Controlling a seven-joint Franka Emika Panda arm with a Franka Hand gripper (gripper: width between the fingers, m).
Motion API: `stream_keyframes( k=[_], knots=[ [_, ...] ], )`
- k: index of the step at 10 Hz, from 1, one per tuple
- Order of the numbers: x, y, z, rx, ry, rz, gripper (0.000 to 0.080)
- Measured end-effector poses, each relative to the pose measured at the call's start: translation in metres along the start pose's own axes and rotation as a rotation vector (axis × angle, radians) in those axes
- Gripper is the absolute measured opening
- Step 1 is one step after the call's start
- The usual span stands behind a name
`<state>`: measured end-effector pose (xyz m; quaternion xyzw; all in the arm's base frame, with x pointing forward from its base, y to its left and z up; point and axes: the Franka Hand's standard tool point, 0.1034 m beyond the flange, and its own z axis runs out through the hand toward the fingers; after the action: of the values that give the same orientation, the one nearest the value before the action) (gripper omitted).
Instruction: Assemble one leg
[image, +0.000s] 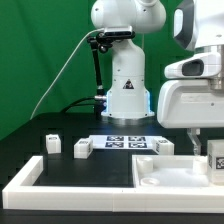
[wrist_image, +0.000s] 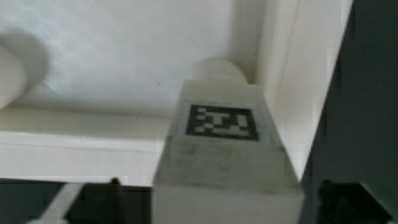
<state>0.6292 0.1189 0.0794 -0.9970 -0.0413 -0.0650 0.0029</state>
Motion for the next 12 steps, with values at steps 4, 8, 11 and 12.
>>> stream_keyframes(
  k=[4,8,11,12],
  knots=[
    [0.0002,0.0018,-0.0002,-0.001,-0.002,0.02,0.0291],
    [-0.0024,0.002,0.0012,0.006,-0.013,0.442,0.0291],
    [-0.0037,0.0044,0.0022,-0.006,-0.011,0.822,0.0291],
    [-0.004,0.0054,0.0024,-0.008,-0.007,0.964,0.0291]
  ],
)
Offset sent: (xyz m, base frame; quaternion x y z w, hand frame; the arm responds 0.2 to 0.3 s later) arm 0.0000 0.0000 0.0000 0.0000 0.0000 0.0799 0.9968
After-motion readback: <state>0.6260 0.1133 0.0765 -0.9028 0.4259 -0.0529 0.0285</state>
